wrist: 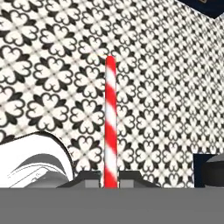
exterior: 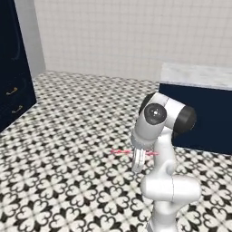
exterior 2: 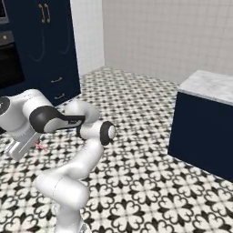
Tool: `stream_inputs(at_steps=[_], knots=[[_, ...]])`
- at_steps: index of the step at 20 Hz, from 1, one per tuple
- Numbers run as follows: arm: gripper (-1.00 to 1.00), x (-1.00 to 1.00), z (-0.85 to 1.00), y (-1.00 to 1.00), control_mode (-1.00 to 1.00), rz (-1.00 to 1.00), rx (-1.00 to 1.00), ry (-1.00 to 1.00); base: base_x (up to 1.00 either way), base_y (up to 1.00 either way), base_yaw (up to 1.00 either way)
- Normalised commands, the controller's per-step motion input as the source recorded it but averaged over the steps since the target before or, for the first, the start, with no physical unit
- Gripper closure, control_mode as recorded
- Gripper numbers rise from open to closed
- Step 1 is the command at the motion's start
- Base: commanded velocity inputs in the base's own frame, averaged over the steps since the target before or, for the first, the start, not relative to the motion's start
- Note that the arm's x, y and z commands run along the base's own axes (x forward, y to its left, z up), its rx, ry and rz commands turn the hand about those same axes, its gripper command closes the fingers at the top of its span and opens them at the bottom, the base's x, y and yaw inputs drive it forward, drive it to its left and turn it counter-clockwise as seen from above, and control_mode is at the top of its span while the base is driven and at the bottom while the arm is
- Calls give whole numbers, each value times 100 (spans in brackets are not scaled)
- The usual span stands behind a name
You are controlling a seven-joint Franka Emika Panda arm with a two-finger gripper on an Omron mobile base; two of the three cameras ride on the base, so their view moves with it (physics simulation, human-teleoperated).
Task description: Take a straw from the drawer in front and place it inside the glass cup on the dining counter.
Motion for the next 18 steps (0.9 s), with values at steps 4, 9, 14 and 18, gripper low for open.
stream_inputs(at_steps=[4, 9, 14, 18], knots=[[100, 0, 0, 0, 100, 0, 0, 0, 89, 37, -41], [100, 0, 0, 0, 100, 0, 0, 0, 67, 34, -41], [100, 0, 0, 0, 100, 0, 0, 0, 53, 33, -42], [100, 0, 0, 0, 100, 0, 0, 0, 65, 55, -37]])
